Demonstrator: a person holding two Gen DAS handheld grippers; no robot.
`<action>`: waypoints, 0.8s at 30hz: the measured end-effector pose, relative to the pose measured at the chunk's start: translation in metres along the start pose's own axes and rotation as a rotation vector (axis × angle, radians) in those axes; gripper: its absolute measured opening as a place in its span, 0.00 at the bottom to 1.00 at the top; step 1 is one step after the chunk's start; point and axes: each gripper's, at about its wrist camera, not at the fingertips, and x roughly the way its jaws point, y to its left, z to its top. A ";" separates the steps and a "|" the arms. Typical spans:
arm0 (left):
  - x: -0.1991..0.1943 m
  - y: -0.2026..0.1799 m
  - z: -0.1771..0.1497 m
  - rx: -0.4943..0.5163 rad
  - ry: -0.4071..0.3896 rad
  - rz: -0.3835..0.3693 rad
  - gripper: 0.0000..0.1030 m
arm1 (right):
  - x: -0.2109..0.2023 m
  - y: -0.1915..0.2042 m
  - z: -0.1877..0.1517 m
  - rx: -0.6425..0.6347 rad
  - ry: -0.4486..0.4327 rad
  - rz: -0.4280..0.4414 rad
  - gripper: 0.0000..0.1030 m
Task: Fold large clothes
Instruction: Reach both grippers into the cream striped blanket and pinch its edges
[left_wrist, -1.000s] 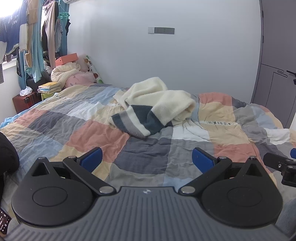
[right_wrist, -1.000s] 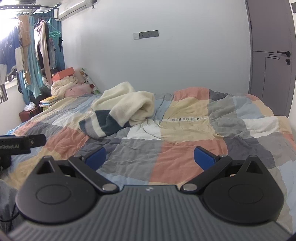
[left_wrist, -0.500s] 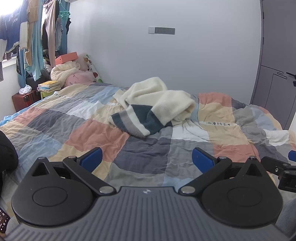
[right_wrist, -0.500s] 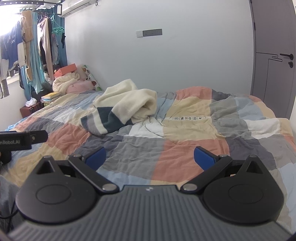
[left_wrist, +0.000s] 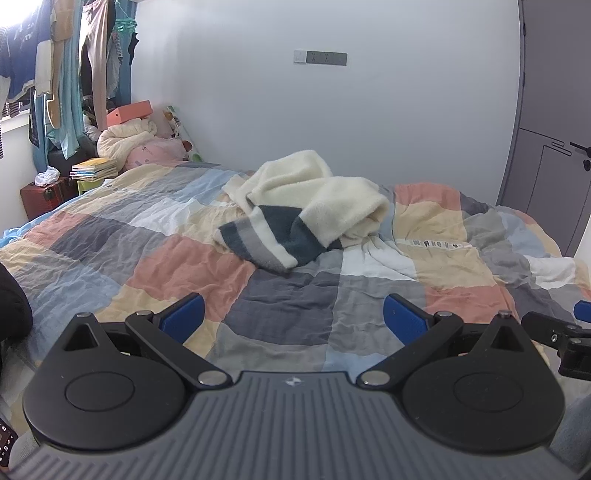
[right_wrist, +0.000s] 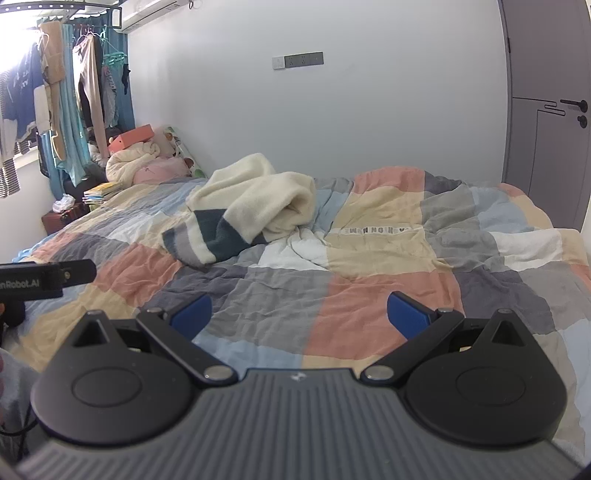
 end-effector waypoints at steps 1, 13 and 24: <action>0.002 0.000 0.000 0.004 0.004 -0.002 1.00 | 0.000 0.000 0.000 0.001 0.001 0.000 1.00; 0.049 0.007 0.027 0.030 0.019 -0.054 1.00 | 0.039 -0.003 0.025 0.006 -0.003 0.000 1.00; 0.121 0.014 0.060 0.043 0.045 -0.061 1.00 | 0.102 -0.012 0.064 0.026 -0.057 0.028 1.00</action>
